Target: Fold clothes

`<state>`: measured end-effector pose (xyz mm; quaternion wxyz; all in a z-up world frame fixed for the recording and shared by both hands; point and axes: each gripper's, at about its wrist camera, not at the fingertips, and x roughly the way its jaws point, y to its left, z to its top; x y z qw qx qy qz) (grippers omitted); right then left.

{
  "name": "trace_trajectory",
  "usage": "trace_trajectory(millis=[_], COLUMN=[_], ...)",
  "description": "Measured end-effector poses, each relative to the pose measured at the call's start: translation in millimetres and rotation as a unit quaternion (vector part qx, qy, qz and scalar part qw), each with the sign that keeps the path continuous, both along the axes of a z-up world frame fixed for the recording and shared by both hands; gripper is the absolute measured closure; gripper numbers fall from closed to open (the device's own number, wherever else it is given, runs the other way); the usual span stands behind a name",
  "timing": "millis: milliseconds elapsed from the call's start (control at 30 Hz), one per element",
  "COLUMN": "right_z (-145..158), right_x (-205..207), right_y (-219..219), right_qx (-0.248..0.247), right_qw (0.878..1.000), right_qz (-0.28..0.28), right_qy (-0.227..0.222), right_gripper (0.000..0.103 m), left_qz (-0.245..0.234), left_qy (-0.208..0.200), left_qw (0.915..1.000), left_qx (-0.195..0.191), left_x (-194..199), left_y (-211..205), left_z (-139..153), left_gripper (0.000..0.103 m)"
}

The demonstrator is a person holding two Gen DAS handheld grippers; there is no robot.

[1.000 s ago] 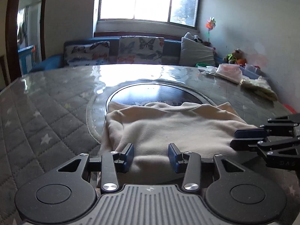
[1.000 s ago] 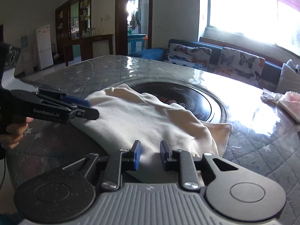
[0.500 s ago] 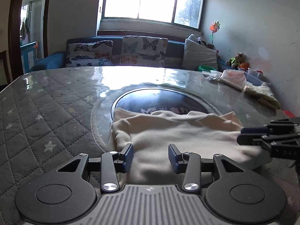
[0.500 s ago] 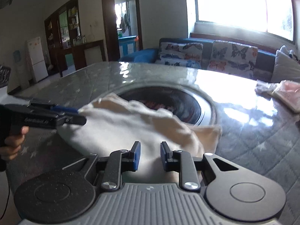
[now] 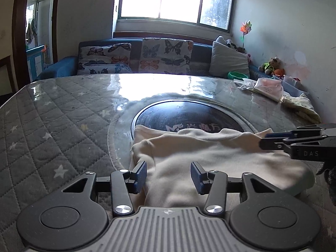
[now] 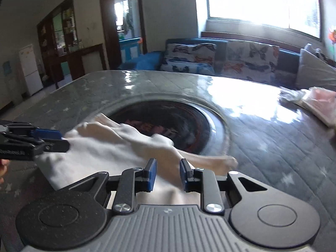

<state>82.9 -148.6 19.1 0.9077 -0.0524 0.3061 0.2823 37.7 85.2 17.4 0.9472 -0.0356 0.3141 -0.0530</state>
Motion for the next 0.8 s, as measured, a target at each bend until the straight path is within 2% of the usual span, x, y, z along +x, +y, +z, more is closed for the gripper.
trace_trajectory(millis=[100, 300, 500, 667, 733, 800], right_z=[-3, -17, -4, -10, -6, 1], right_x=[10, 30, 21, 29, 25, 16], right_y=[12, 17, 20, 30, 28, 26], right_qx=[-0.006, -0.019, -0.018, -0.035, -0.033, -0.026], right_qw=[1.0, 0.999, 1.0, 0.999, 0.999, 0.999], right_qz=[0.008, -0.011, 0.008, 0.015, 0.015, 0.02], right_qy=[0.004, 0.033, 0.01, 0.02, 0.014, 0.005], right_gripper=[0.081, 0.082, 0.081, 0.08, 0.076, 0.067], left_qz=[0.002, 0.002, 0.001, 0.001, 0.003, 0.005], left_qy=[0.003, 0.015, 0.015, 0.018, 0.019, 0.02], left_qw=[1.0, 0.9999, 0.9999, 0.9998, 0.9998, 0.9998], left_qx=[0.004, 0.008, 0.006, 0.007, 0.005, 0.003], left_x=[6, 11, 13, 13, 13, 12], left_y=[-1, 0, -2, -2, -2, -1], left_z=[-2, -9, -10, -9, -7, -5], left_gripper=[0.053, 0.053, 0.05, 0.046, 0.043, 0.04])
